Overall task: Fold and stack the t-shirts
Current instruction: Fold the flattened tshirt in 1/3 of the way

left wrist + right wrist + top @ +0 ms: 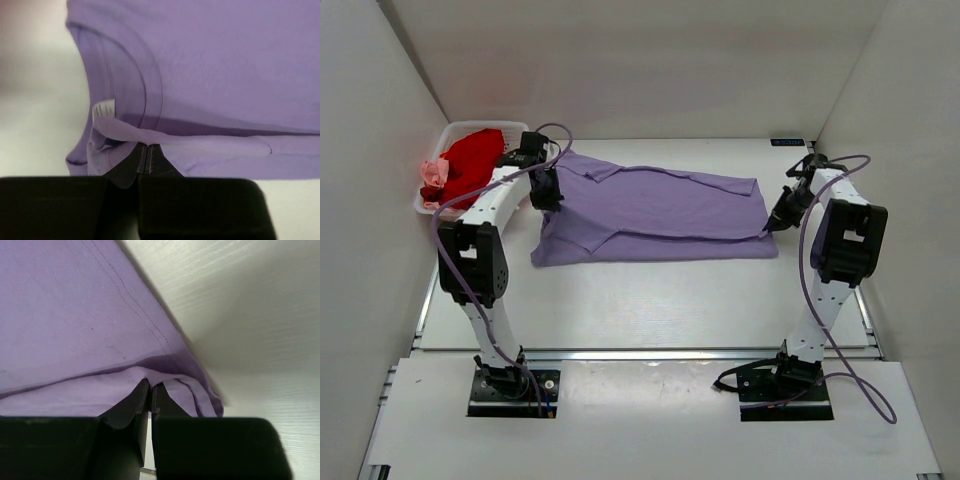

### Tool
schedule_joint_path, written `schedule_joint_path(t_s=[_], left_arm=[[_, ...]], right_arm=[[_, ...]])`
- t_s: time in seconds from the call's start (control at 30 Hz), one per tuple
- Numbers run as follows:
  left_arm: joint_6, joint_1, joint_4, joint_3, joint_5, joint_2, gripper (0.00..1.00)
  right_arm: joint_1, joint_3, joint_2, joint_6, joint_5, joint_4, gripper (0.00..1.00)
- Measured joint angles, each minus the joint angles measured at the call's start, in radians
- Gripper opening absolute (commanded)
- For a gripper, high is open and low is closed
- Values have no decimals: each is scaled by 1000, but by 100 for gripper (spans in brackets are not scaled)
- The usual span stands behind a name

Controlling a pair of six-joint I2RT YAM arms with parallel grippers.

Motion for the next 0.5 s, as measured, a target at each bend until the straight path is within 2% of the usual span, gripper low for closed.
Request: schedule_joint_path(t_s=[0.03, 0.07, 0.1, 0.17, 0.27, 0.4, 0.5], left_arm=[[-3, 2, 5, 18, 0, 12, 9], [-3, 5, 18, 31, 0, 21, 32], [0, 8, 28, 39, 0, 26, 41], [-16, 15, 43, 50, -1, 29, 42], [-30, 29, 66, 56, -2, 27, 53], [-48, 45, 112, 0, -7, -3, 53], [-56, 45, 130, -76, -9, -59, 53]], right_arm=[[0, 0, 2, 3, -2, 1, 6], [0, 0, 4, 8, -4, 4, 17], [0, -1, 3, 18, -6, 11, 23], [0, -21, -11, 26, -9, 51, 24], [-3, -115, -81, 53, -19, 151, 25], [-28, -279, -248, 114, -47, 265, 25], [-48, -311, -315, 130, -47, 307, 27]])
